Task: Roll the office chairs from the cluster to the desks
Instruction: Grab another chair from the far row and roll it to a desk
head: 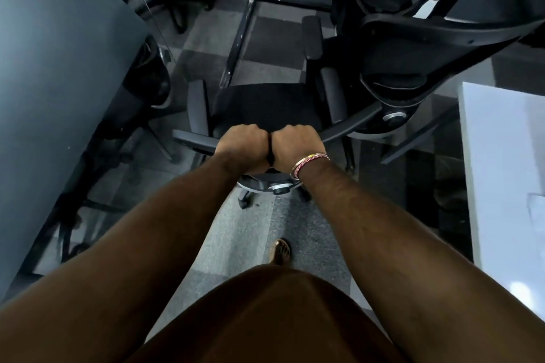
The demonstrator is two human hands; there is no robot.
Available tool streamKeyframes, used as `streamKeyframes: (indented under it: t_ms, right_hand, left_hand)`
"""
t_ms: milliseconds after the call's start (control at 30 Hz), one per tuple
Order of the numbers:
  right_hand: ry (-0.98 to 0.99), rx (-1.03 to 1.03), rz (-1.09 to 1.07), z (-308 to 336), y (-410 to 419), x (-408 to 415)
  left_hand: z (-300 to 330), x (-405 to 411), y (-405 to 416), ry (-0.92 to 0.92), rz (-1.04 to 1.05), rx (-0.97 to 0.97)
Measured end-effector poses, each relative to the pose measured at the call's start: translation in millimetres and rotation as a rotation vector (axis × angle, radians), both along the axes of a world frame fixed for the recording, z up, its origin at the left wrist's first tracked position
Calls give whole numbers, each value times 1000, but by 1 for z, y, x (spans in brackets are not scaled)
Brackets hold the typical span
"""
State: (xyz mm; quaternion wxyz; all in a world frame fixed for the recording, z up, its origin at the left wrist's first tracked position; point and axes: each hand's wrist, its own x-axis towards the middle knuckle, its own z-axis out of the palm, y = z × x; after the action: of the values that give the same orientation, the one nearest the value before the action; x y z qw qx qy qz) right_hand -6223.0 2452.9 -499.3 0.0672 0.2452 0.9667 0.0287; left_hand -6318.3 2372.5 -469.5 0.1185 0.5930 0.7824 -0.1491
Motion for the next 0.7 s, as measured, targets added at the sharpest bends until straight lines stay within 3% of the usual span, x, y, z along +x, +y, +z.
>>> streamKeyframes:
  t_ms: [233,700]
  right_hand:
    - [-37,2,-74,7,-44,26]
    - [-59,-15,-408,6,-251,95]
  left_hand:
    - [-2,20,-39,-46,-89,40]
    - [0,60,-200,-22,-473,-31]
